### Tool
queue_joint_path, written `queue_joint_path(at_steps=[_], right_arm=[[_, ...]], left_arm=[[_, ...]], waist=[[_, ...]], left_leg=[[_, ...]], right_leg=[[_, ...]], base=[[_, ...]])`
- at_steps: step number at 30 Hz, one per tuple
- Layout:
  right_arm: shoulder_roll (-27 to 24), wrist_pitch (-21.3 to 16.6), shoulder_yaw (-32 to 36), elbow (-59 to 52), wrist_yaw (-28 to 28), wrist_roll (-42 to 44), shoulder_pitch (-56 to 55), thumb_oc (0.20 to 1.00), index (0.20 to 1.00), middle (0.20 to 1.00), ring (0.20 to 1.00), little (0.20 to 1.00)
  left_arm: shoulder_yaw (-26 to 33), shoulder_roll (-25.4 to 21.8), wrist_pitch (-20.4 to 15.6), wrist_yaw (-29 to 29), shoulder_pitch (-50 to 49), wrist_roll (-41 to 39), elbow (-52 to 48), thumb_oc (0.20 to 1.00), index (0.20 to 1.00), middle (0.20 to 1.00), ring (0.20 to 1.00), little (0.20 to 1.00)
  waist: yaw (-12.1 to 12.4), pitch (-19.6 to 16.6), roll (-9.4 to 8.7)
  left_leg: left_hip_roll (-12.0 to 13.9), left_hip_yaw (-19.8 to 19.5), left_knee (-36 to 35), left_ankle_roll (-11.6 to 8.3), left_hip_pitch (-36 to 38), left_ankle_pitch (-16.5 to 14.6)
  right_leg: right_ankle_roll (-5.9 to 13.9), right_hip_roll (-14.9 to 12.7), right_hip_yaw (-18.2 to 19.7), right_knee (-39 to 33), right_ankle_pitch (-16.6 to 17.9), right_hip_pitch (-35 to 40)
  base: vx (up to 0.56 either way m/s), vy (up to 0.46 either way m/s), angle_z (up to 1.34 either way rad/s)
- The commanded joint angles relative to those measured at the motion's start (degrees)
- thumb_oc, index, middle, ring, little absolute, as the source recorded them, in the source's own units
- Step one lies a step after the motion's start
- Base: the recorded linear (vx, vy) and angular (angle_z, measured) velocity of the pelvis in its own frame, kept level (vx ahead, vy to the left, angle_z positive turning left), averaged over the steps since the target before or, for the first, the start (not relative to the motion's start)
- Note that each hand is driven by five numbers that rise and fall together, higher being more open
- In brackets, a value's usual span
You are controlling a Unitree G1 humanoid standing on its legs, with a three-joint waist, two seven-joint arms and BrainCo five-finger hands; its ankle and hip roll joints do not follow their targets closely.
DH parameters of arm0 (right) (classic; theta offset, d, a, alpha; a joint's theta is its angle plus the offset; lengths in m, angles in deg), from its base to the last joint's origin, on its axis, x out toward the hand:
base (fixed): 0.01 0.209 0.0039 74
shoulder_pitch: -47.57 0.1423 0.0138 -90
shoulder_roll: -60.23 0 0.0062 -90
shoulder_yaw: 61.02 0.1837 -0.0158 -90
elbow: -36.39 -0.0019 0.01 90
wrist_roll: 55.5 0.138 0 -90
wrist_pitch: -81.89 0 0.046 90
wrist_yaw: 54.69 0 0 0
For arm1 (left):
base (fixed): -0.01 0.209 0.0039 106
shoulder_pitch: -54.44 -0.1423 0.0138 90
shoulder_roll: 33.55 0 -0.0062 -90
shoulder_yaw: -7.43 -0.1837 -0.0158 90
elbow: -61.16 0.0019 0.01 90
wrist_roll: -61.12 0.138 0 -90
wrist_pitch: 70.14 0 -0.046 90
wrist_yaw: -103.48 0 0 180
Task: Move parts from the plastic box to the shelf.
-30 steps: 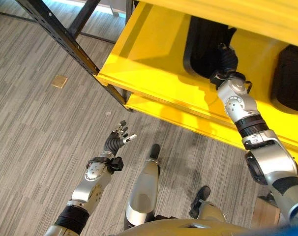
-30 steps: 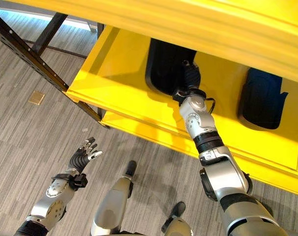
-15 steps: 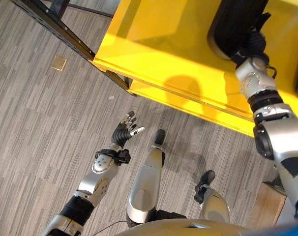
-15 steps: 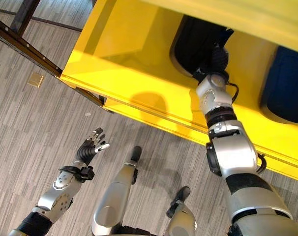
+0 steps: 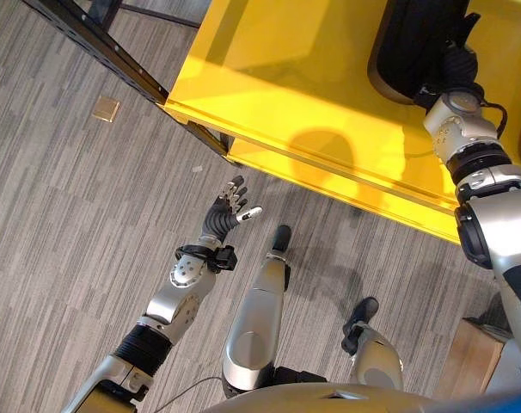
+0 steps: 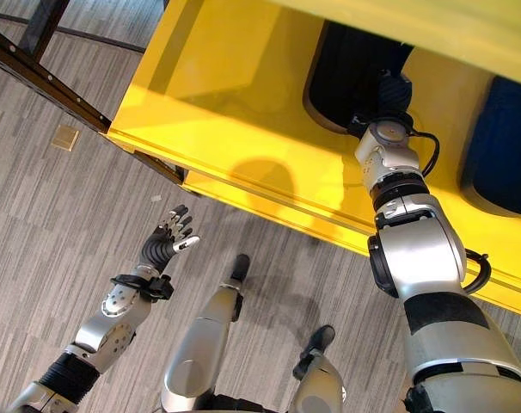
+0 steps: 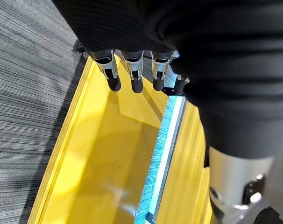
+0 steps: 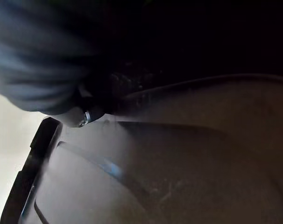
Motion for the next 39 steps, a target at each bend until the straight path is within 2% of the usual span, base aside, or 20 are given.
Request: queue_joint_path(at_steps=[1,11,12,13,15,16,17,25,27,28,31,32,33,34,35,37,38,39], right_arm=[[-4.5,-1.3,-3.4,-2.3,0.7,-1.9,2.9,0.200,0.200,0.200,0.200,0.200],[-2.3,-2.3,0.0,-1.9,0.0,2.0,0.2,0.200,0.200,0.200,0.200,0.200],[-1.4,-2.6,1.6,-1.5,-0.4,3.3,-0.8,0.200,0.200,0.200,0.200,0.200],[-1.5,-2.6,1.7,-1.6,-0.4,3.3,-0.9,0.200,0.200,0.200,0.200,0.200],[-0.9,-3.0,3.0,-1.4,-0.7,4.7,-1.7,0.200,0.200,0.200,0.200,0.200],[-0.6,-2.9,3.4,-1.4,-0.9,5.0,-2.0,0.200,0.200,0.200,0.200,0.200],[-0.5,-3.0,4.1,-1.1,-1.0,5.3,-2.4,0.200,0.200,0.200,0.200,0.200],[0.7,-2.9,6.3,0.3,-1.5,6.2,-4.4,0.200,0.200,0.200,0.200,0.200],[0.7,-2.9,6.3,0.3,-1.6,6.1,-4.5,0.200,0.200,0.200,0.200,0.200],[0.7,-2.7,6.1,0.4,-1.6,5.9,-4.5,0.200,0.200,0.200,0.200,0.200],[0.7,-2.3,5.3,0.7,-1.4,4.6,-4.2,0.200,0.200,0.200,0.200,0.200],[0.8,-2.2,4.8,0.8,-1.4,3.7,-4.1,0.200,0.200,0.200,0.200,0.200],[0.8,-2.0,4.3,0.9,-1.2,3.0,-4.0,0.200,0.200,0.200,0.200,0.200],[0.9,-1.9,4.0,1.1,-0.9,2.4,-3.9,0.200,0.200,0.200,0.200,0.200],[1.0,-1.8,3.6,1.2,-0.8,2.0,-4.0,0.200,0.200,0.200,0.200,0.200],[1.3,-1.7,3.2,1.3,-0.8,1.3,-4.0,0.200,0.200,0.200,0.200,0.200],[1.3,-1.7,3.2,1.6,-0.7,1.1,-4.1,0.200,0.200,0.200,0.200,0.200],[1.4,-1.6,3.1,1.6,-0.7,1.1,-4.1,0.200,0.200,0.200,0.200,0.200]], left_arm=[[0.3,-0.3,-3.5,-0.3,-0.2,-1.0,-3.0,1.000,1.000,1.000,1.000,1.000],[0.8,0.0,-3.5,-1.0,-0.2,-1.2,-2.5,1.000,1.000,1.000,1.000,1.000],[0.7,0.1,-3.3,-1.0,0.0,-1.1,-2.3,1.000,1.000,1.000,1.000,1.000],[0.6,0.0,-3.3,-1.0,0.0,-1.1,-2.3,1.000,1.000,1.000,1.000,1.000],[0.5,0.2,-3.3,-1.1,0.1,-1.1,-2.0,1.000,1.000,1.000,1.000,1.000],[0.5,0.2,-3.2,-1.1,0.0,-1.0,-2.0,1.000,1.000,1.000,1.000,1.000],[0.4,0.1,-3.2,-1.1,0.0,-1.0,-2.1,1.000,1.000,1.000,1.000,1.000],[-0.1,-0.2,-3.2,-1.2,0.4,-1.0,-2.2,1.000,1.000,1.000,1.000,1.000],[-0.1,-0.2,-3.1,-1.2,0.3,-1.1,-2.1,1.000,1.000,1.000,1.000,1.000],[-0.1,-0.2,-3.1,-1.2,0.3,-1.1,-2.1,1.000,1.000,1.000,1.000,1.000],[-0.4,-0.3,-3.3,-1.2,0.5,-1.2,-2.1,1.000,1.000,1.000,1.000,1.000],[-0.5,-0.4,-3.4,-1.2,0.6,-1.0,-2.1,1.000,1.000,1.000,1.000,1.000],[-0.4,-0.4,-3.4,-1.2,0.6,-1.1,-2.1,1.000,1.000,1.000,1.000,1.000],[-0.4,-0.3,-3.4,-1.2,0.6,-1.0,-2.0,1.000,1.000,1.000,1.000,1.000],[-0.4,-0.2,-3.6,-1.3,0.6,-1.1,-2.1,1.000,1.000,1.000,1.000,1.000],[-0.4,-0.2,-3.6,-1.4,0.7,-1.0,-2.1,1.000,1.000,1.000,1.000,1.000],[-0.4,-0.2,-3.6,-1.6,0.8,-0.9,-2.2,1.000,1.000,1.000,1.000,1.000],[-0.4,-0.2,-3.6,-1.6,0.8,-0.9,-2.1,1.000,1.000,1.000,1.000,1.000]], waist=[[-0.7,-1.0,0.44],[-1.8,-0.2,0.04],[-2.0,-0.1,0.22],[-2.0,0.1,0.33],[-2.2,0.1,0.43],[-2.2,0.0,0.37],[-2.2,0.2,0.61],[-2.1,0.8,1.41],[-2.1,0.8,1.47],[-2.0,0.6,1.36],[-2.0,0.9,1.32],[-2.0,1.2,1.49],[-2.0,1.1,1.33],[-2.0,1.3,1.49],[-2.0,1.2,1.30],[-2.2,1.3,1.30],[-2.2,1.6,1.41],[-2.2,1.4,1.26]], left_leg=[[1.5,3.1,4.5,-0.55,0.9,-7.8],[2.0,3.6,4.0,-0.59,1.6,-7.6],[2.1,3.6,4.1,-0.57,1.7,-7.7],[2.0,3.8,4.0,-0.16,1.1,-6.4],[2.0,3.8,4.0,-0.14,1.1,-6.4],[2.2,3.6,4.3,-0.54,1.6,-7.7],[2.1,3.8,4.0,-0.12,1.1,-6.4],[2.3,3.8,3.8,-0.18,1.5,-6.0],[2.3,3.8,3.7,-0.19,1.5,-6.0],[2.4,3.5,3.8,-0.59,2.0,-7.2],[2.4,3.7,3.4,-0.49,2.0,-7.0],[2.3,4.0,3.2,-0.12,1.4,-5.6],[2.4,3.8,3.4,-0.49,1.9,-6.9],[2.3,4.2,3.1,-0.04,1.4,-5.5],[2.4,4.0,3.2,-0.46,2.0,-6.8],[2.4,4.1,3.2,-0.44,2.0,-6.8],[2.4,4.3,3.0,-0.02,1.6,-5.5],[2.4,4.1,3.2,-0.44,2.1,-6.8]], right_leg=[[-2.52,0.4,2.6,7.1,-4.1,-3.3],[-2.62,0.7,3.5,7.5,-4.0,-3.9],[-2.64,0.8,3.6,7.8,-4.1,-4.0],[-2.94,0.6,3.2,7.7,-3.2,-4.5],[-2.99,0.7,3.4,7.8,-3.2,-4.7],[-2.68,0.8,3.8,8.1,-4.1,-4.3],[-2.99,0.7,3.4,7.9,-3.1,-4.8],[-2.96,0.7,3.4,8.1,-3.1,-4.8],[-2.97,0.7,3.4,8.0,-3.0,-4.8],[-2.65,0.9,3.8,8.1,-3.9,-4.4],[-2.54,0.9,3.9,7.9,-3.5,-4.6],[-2.84,0.8,3.5,7.8,-2.5,-5.1],[-2.50,0.9,3.9,7.9,-3.4,-4.7],[-2.84,0.8,3.5,7.8,-2.4,-5.3],[-2.54,0.9,4.0,8.0,-3.3,-4.9],[-2.54,0.9,4.0,8.2,-3.3,-5.0],[-2.88,0.7,3.6,8.1,-2.4,-5.5],[-2.55,0.8,4.0,8.2,-3.4,-5.0]], base=[[0.00,0.000,0.00],[-0.01,0.004,0.01],[-0.10,0.030,0.01],[-0.10,0.034,-0.02],[-0.02,0.004,-0.01],[-0.03,-0.004,-0.02],[0.00,0.000,0.00],[-0.03,-0.001,0.00],[0.01,-0.017,0.01],[0.05,-0.019,0.00],[-0.03,0.006,-0.01],[-0.03,0.003,-0.02],[-0.10,0.031,-0.01],[0.06,-0.015,-0.02],[0.00,0.000,0.00],[-0.01,0.004,-0.03],[0.00,-0.002,-0.03],[0.00,0.000,0.00]])
